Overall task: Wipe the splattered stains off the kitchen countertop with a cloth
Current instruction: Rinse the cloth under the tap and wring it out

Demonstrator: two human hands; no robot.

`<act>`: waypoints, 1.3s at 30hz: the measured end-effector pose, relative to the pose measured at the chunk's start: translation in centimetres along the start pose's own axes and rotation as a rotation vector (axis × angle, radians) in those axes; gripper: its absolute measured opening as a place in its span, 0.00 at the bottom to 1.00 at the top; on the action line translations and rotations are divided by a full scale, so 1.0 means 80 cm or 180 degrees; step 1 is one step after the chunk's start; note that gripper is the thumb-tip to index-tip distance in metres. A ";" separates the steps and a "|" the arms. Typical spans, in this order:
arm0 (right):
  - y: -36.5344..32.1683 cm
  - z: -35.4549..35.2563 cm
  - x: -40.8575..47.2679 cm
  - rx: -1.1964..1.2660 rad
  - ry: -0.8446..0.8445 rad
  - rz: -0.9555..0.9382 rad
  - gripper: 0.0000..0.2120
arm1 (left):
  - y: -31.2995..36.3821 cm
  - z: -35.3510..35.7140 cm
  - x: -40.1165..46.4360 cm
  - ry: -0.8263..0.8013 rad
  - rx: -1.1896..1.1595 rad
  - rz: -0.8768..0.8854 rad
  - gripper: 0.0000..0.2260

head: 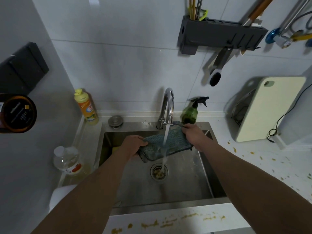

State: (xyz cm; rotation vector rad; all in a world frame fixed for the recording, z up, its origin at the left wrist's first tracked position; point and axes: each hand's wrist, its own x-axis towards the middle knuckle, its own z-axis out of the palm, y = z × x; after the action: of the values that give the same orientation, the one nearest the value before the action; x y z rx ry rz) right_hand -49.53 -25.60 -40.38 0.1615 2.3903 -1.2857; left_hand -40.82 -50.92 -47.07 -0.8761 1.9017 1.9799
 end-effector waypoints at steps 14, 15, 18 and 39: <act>-0.039 0.084 -0.011 0.0269 -0.0166 -0.0019 0.05 | -0.018 0.002 -0.003 0.0083 -0.0501 -0.0203 0.14; -0.039 0.079 -0.015 0.0211 -0.0161 -0.0070 0.01 | -0.011 0.016 -0.006 0.0073 -0.0550 -0.0211 0.14; -0.033 0.070 -0.023 -0.0333 -0.0394 -0.0247 0.06 | 0.014 0.071 -0.015 -0.0461 -0.1360 -0.0341 0.18; 0.005 0.105 -0.020 0.0872 -0.0603 0.0503 0.21 | 0.037 0.099 -0.027 -0.0034 -0.0750 0.0525 0.14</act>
State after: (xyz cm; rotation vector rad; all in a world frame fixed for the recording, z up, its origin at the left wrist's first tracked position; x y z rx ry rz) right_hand -45.39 -32.09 -44.13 0.2886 1.9958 -1.4767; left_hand -42.69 -43.11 -43.73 -0.7847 1.8129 2.3382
